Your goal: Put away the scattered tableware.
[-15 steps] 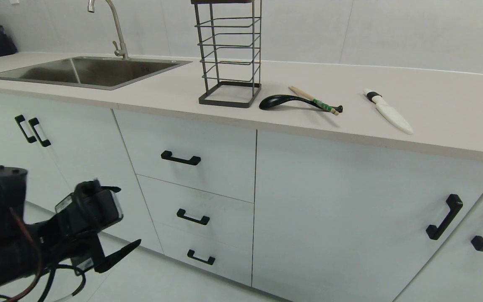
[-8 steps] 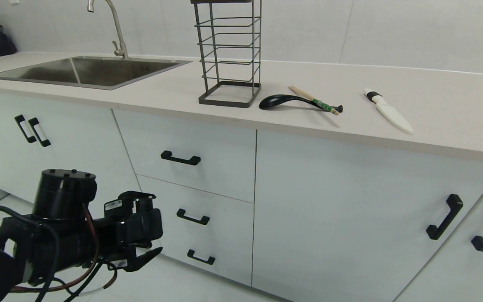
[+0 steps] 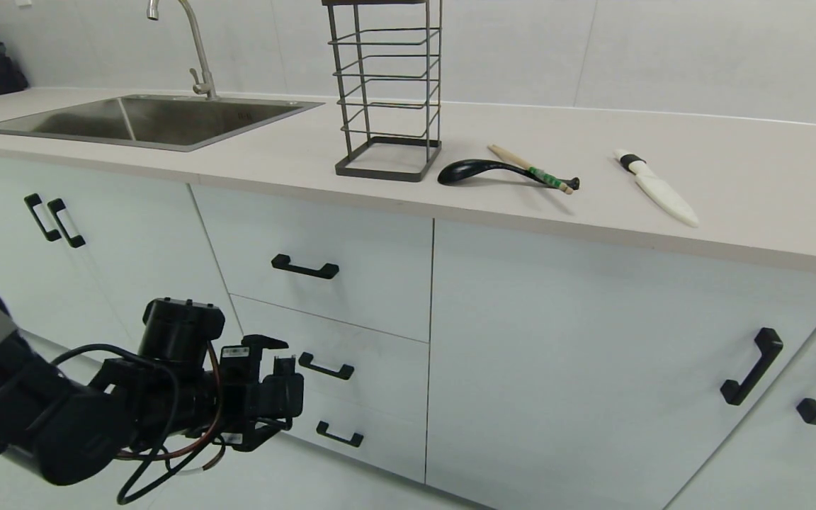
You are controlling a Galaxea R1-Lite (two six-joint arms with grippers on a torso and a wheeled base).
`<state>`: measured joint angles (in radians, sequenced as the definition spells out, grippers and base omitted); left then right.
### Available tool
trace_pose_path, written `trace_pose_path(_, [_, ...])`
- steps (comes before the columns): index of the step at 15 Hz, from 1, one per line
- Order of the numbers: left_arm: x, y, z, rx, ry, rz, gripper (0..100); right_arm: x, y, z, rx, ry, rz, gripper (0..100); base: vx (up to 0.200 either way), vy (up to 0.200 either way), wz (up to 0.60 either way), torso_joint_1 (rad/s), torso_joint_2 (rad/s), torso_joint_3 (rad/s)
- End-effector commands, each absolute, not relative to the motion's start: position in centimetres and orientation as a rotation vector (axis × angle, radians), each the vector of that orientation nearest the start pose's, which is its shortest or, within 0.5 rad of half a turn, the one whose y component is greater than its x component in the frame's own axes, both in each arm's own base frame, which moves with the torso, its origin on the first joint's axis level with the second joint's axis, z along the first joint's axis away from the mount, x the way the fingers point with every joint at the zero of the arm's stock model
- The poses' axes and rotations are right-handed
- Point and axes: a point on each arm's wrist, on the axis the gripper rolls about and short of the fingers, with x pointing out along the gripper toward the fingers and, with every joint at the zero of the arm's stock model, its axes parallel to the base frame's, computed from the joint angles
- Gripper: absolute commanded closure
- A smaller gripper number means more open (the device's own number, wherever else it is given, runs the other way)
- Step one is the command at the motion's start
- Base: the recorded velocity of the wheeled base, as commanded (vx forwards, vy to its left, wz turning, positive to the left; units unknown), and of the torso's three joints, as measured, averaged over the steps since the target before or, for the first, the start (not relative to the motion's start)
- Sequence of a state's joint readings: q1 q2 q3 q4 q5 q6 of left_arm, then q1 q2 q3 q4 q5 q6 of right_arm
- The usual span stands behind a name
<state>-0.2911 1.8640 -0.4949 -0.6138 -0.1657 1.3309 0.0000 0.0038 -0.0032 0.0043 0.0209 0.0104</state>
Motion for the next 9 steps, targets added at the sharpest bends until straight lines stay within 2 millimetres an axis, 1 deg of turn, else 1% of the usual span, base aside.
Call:
trace_pose_path(1, [26.9,-8.9,3.1,1.261,0.385,-0.972,0,-2.3,0.0,7.6,0.011,0.006,0.021,100,0.000,0.000,0.00,0.000,0.00,0.000])
trace_pose_path(4, [27.5,-9.2,2.1,1.252,0.381,-0.983,0,-2.3,0.0,7.6,0.011,0.006,0.021,100,0.000,0.000,0.00,0.000,0.00,0.000])
trace_pose_path(5, [28.1,-9.2,1.8,1.250,0.386,-0.979,0,-2.3,0.0,7.6,0.011,0.006,0.021,100,0.000,0.000,0.00,0.000,0.00,0.000])
trace_pose_path(8, [29.0,-9.4,0.7,1.247,0.403,-0.992,0,-2.3,0.0,7.6,0.011,0.006,0.021,100,0.000,0.000,0.00,0.000,0.00,0.000])
trace_pose_path(9, [29.3,-9.5,-0.1,1.245,0.416,-0.999,0,-2.3,0.0,7.6,0.011,0.006,0.021,100,0.000,0.000,0.00,0.000,0.00,0.000])
